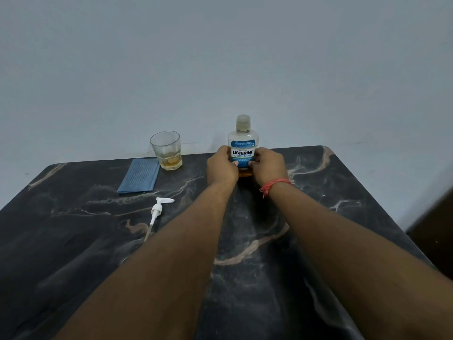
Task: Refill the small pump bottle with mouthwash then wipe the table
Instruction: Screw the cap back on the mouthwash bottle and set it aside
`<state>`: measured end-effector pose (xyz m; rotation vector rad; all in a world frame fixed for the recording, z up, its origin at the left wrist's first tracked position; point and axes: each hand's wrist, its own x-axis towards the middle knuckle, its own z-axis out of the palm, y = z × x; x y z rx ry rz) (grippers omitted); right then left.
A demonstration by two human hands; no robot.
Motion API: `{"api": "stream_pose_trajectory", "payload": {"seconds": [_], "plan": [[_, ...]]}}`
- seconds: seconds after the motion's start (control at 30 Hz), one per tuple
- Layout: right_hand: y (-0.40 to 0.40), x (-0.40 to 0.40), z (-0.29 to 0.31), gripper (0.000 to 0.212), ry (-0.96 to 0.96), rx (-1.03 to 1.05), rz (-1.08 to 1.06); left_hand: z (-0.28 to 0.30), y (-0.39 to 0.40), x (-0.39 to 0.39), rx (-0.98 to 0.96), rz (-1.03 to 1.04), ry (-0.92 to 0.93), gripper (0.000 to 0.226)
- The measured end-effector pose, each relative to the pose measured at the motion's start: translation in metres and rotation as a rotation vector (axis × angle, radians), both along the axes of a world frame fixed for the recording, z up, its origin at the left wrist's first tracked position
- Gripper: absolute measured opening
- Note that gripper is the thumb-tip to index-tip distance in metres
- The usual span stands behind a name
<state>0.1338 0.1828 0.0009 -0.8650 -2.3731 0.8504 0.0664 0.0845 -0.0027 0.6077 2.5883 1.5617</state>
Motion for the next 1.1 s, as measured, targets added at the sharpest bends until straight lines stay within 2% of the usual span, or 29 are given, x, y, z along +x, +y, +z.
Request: {"api": "stream_pose_trajectory", "payload": {"seconds": [0.3, 0.57, 0.8, 1.03, 1.1], "plan": [[0.030, -0.044, 0.002, 0.023, -0.020, 0.034, 0.009, 0.003, 0.032, -0.036, -0.001, 0.027, 0.004, 0.034], [0.030, -0.047, 0.005, 0.021, -0.043, 0.028, 0.006, 0.005, 0.037, -0.038, -0.012, 0.043, -0.039, 0.033], [0.006, -0.008, 0.023, 0.043, -0.084, 0.052, -0.043, 0.039, 0.013, -0.013, -0.054, 0.056, 0.005, 0.052], [-0.055, 0.058, 0.055, 0.052, -0.126, 0.026, -0.004, 0.089, -0.049, 0.041, -0.164, -0.138, 0.149, 0.035], [-0.076, 0.077, 0.060, 0.047, -0.130, 0.013, 0.013, 0.099, -0.070, 0.063, -0.170, -0.198, 0.181, 0.038]]}}
